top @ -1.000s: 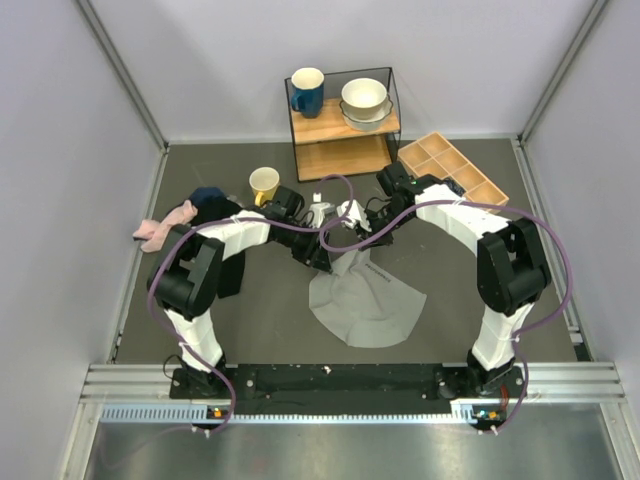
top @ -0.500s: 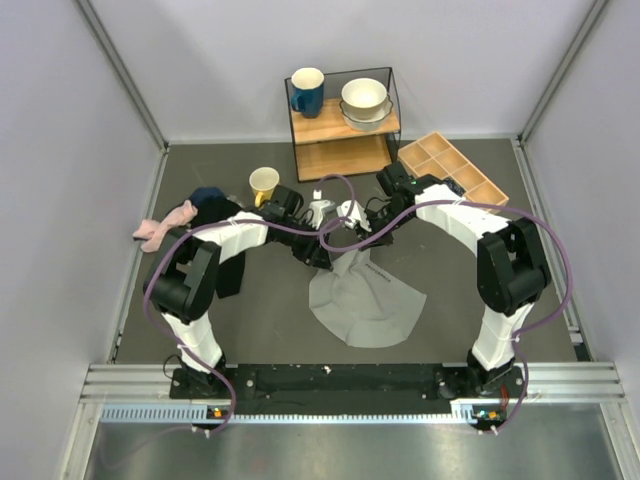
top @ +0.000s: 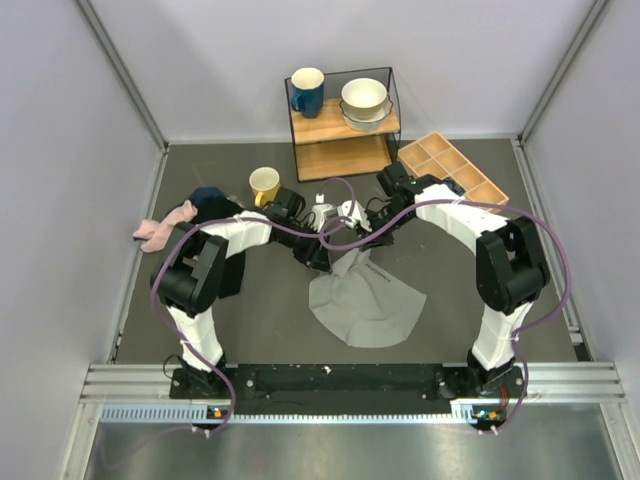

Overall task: Roll the underwear
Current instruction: Fold the underwear at the center of the board.

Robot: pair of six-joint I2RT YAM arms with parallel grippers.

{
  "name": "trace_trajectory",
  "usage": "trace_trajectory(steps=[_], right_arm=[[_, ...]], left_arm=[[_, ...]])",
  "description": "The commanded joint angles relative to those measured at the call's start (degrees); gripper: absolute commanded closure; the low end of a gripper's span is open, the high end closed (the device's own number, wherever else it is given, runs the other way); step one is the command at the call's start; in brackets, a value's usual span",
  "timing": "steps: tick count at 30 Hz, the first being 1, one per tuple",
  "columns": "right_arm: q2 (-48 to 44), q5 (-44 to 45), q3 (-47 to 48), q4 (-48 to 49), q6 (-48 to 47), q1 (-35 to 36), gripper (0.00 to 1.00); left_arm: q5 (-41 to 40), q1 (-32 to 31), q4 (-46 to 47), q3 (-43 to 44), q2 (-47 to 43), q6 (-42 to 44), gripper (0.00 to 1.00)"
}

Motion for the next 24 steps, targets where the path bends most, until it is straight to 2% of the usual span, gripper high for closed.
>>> trace_trajectory(steps=[1, 3, 8, 15, 24], right_arm=[[0.0, -2.6, 0.2, -0.3, -0.1, -0.2, 1.0], [0.0, -2.5, 0.2, -0.4, 0.0, -0.2, 1.0], [0.0, -2.4, 0.3, -0.3, 0.2, -0.2, 1.0], [-0.1, -2.3, 0.4, -0.3, 0.6, -0.2, 1.0], [-1.6, -2.3, 0.9, -0.3, 1.6, -0.2, 1.0]], left_arm=[[0.9, 0.0, -0.4, 1.9, 0.2, 0.7, 0.59], [1.9, 0.0, -0.6, 2.4, 0.4, 0.8, 0.64], [3.3, 0.0, -1.2, 2.7, 1.1, 0.9, 0.85], [5.0, 0.0, -1.9, 2.0, -0.6, 0.8, 1.0], [5.0, 0.0, -1.7, -0.7, -6.7, -1.2, 1.0]])
